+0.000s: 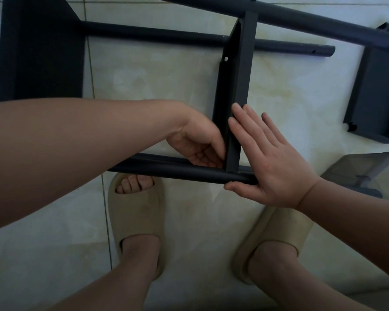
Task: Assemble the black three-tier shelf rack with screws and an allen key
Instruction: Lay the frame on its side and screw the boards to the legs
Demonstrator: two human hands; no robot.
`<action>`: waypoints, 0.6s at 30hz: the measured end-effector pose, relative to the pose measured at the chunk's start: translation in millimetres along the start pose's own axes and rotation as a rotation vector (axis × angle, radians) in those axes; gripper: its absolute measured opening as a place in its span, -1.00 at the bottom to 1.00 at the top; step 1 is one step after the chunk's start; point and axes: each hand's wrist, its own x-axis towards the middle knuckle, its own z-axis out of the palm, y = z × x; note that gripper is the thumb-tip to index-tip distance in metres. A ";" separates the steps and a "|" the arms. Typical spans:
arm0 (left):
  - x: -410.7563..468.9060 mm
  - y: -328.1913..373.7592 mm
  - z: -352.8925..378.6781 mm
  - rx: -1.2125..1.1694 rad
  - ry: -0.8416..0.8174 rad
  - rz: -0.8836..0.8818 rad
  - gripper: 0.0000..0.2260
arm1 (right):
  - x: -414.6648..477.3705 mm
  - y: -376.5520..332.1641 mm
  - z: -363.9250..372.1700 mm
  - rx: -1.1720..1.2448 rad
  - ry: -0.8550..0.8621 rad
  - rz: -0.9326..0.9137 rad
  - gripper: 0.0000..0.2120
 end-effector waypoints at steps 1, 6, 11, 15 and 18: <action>0.1 1.0 0.3 0.022 0.009 -0.013 -0.88 | -0.2 -0.1 0.1 0.000 0.001 0.001 -0.06; 3.4 7.3 1.3 0.098 0.065 -0.040 -0.90 | 0.1 0.2 0.3 -0.003 0.002 0.000 -0.06; 3.4 10.3 0.9 0.098 0.078 -0.049 -0.89 | -0.2 0.2 0.2 -0.005 -0.004 0.000 -0.06; 2.6 10.1 1.5 0.080 0.079 -0.031 -0.87 | 0.2 -0.1 0.0 -0.006 -0.002 -0.003 -0.06; 1.1 6.8 2.3 0.057 0.061 0.016 -0.83 | 0.2 -0.2 -0.3 -0.007 -0.002 -0.003 -0.06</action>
